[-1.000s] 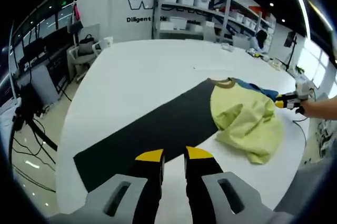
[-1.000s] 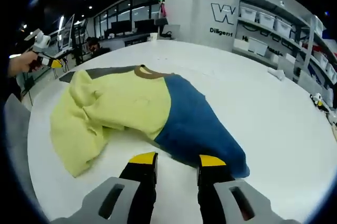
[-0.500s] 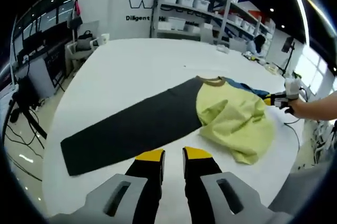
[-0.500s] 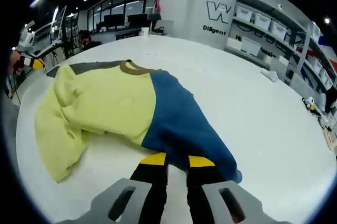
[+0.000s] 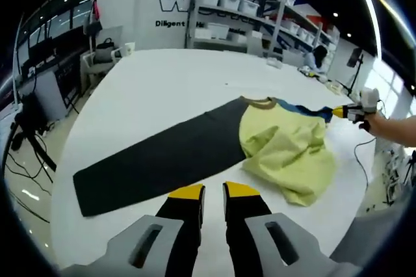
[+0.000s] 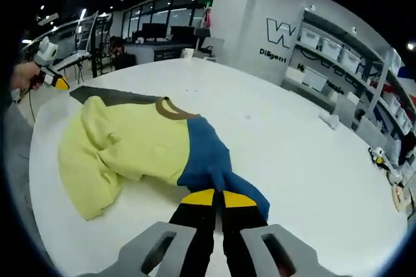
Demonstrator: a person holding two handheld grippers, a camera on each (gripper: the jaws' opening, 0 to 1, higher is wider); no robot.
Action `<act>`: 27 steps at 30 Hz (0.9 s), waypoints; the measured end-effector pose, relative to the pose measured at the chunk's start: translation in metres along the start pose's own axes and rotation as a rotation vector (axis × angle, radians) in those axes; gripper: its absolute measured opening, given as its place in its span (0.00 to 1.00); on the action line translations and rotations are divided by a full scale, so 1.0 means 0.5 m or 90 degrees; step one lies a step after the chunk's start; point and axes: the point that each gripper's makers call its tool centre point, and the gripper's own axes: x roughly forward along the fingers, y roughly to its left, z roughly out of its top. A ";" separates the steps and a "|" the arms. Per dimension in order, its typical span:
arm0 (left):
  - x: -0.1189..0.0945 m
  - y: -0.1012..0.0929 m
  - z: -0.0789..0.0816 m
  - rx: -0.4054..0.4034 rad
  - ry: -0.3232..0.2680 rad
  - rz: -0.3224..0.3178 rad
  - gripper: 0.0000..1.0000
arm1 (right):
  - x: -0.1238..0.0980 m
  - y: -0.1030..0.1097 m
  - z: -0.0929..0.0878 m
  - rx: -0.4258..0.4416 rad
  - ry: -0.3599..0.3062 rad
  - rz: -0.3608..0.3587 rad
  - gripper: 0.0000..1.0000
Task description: Fold the garment on the visible template until the final outline fits inside the template.
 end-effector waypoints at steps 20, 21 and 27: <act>0.005 -0.026 0.018 0.002 -0.006 -0.014 0.14 | 0.018 -0.094 0.027 0.001 0.022 -0.031 0.00; 0.006 -0.028 0.018 0.003 -0.006 -0.015 0.14 | 0.028 -0.101 0.010 0.008 0.043 -0.036 0.00; 0.005 -0.028 0.022 0.006 -0.005 -0.014 0.15 | 0.060 -0.125 -0.040 0.013 0.074 -0.069 0.00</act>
